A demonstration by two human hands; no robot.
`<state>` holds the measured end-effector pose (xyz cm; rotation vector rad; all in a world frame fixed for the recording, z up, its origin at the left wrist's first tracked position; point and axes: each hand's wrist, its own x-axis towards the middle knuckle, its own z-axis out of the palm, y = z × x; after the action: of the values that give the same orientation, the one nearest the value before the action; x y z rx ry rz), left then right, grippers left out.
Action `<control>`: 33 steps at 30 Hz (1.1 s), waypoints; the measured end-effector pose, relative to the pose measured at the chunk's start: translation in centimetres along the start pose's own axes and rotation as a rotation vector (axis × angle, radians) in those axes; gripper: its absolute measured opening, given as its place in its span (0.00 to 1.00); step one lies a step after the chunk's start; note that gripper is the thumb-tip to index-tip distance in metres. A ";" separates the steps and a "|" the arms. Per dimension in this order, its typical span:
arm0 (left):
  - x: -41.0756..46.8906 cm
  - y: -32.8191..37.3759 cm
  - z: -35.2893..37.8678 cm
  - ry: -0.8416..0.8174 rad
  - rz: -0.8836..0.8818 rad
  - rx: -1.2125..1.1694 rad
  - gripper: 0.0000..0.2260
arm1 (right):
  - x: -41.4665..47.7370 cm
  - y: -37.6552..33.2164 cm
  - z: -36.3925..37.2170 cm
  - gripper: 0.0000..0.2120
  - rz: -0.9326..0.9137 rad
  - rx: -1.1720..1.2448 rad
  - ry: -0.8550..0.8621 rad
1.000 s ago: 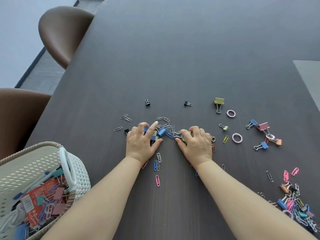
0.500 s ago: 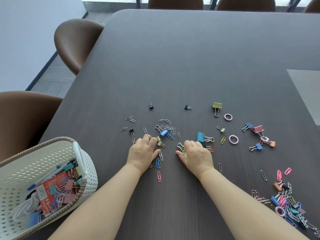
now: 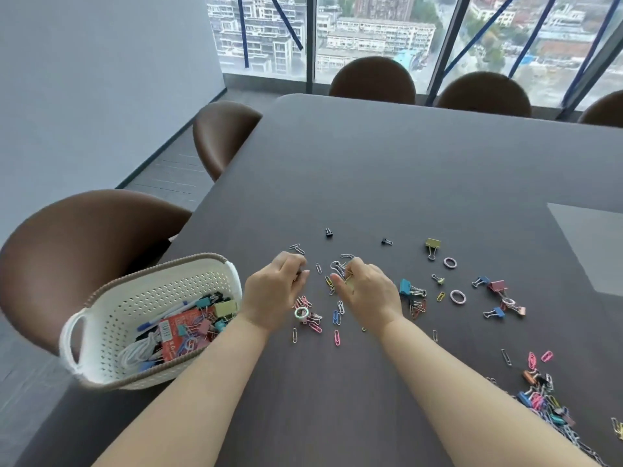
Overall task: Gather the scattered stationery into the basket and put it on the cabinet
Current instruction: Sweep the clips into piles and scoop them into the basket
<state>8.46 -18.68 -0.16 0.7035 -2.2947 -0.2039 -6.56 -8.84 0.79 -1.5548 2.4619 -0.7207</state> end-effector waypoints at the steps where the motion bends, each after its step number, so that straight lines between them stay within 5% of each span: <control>1: -0.3 -0.8 -1.7 0.016 -0.028 0.025 0.06 | -0.1 -1.4 -0.2 0.17 -0.031 0.022 0.006; 7: -5.4 -7.0 -10.0 -0.100 -0.336 0.156 0.11 | -1.2 -9.7 1.0 0.16 -0.205 0.115 -0.030; 12: -7.8 -9.6 -13.8 -0.299 -0.380 0.199 0.28 | -0.8 -16.7 3.1 0.16 -0.362 0.145 -0.030; 17: -9.7 -11.9 -15.4 -0.449 -0.369 0.257 0.17 | 0.1 -20.4 6.4 0.14 -0.365 0.108 -0.123; 21: -10.6 -12.9 -16.4 -0.338 -0.324 0.283 0.10 | -0.3 -19.9 8.2 0.14 -0.303 0.008 -0.234; 33: -7.3 -7.9 -13.0 -0.236 -0.149 0.333 0.16 | -1.5 -13.4 4.9 0.13 -0.183 0.022 0.014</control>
<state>25.03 -20.62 2.36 1.0702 -2.5322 0.0324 6.81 -13.83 2.54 -1.7898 2.3333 -0.7858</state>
